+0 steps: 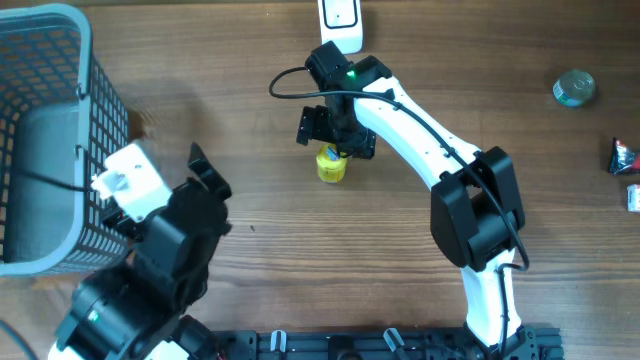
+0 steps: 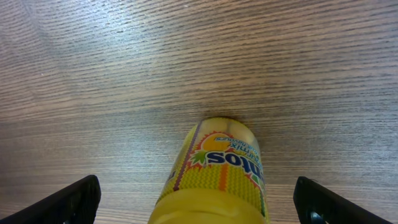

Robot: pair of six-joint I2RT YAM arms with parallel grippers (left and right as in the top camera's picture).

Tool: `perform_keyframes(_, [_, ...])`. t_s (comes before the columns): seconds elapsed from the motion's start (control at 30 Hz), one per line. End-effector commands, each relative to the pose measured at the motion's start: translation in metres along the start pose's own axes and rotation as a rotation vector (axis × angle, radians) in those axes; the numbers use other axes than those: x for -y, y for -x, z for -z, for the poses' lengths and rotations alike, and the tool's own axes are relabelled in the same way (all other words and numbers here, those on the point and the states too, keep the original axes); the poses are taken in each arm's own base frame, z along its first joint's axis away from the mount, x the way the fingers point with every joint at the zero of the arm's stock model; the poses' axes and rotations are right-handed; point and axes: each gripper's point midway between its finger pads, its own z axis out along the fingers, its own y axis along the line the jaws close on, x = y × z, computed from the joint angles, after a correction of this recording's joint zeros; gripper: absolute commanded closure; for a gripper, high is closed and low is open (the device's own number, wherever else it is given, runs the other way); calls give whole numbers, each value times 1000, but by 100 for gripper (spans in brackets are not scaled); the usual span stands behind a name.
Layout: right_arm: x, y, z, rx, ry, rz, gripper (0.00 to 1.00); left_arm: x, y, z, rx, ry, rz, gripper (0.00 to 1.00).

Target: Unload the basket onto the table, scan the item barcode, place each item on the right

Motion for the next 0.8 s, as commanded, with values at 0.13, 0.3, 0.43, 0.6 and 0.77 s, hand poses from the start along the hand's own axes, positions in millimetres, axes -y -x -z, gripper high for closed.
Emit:
perform_keyframes(0.13, [-9, -7, 7, 6, 28, 76, 0, -12, 11, 11, 35, -18, 74, 0])
perform_keyframes(0.3, [-3, -12, -1, -12, 12, 71, 0, -12, 9, 11, 28, -22, 71, 0])
perform_keyframes(0.43, [10, -22, -16, -47, -19, 61, 0, -12, 8, 11, 24, -23, 68, 0])
perform_keyframes(0.6, [13, -25, -20, -57, -26, 60, 0, -12, 8, 11, 24, -23, 68, 0])
perform_keyframes(0.77, [16, -27, -22, -66, -34, 60, 0, -12, 8, 11, 22, -22, 66, 0])
